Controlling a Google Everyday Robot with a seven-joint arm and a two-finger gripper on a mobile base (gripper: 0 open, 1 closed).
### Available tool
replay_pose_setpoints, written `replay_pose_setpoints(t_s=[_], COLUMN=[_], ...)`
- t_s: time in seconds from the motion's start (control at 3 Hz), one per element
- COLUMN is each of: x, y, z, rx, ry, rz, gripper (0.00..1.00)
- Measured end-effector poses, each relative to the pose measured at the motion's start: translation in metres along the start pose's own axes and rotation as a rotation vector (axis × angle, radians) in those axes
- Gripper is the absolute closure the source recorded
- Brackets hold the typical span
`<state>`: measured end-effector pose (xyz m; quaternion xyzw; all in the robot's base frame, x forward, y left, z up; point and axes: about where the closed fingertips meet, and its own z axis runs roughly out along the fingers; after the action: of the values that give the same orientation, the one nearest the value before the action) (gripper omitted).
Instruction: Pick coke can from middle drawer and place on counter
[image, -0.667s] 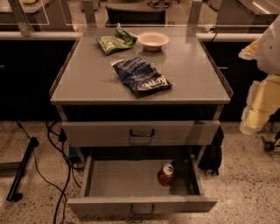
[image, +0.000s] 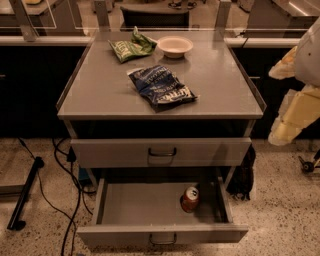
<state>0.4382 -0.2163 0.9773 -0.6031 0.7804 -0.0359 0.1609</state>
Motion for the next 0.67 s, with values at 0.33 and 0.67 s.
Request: replay_pose_setpoints(t_s=[0.33,0.67], x=[0.0,0.0], y=[0.0,0.0], z=[0.0,0.0], rx=[0.0,0.0], ry=[0.0,0.0], rz=[0.0,0.0], gripper=[0.52,0.75])
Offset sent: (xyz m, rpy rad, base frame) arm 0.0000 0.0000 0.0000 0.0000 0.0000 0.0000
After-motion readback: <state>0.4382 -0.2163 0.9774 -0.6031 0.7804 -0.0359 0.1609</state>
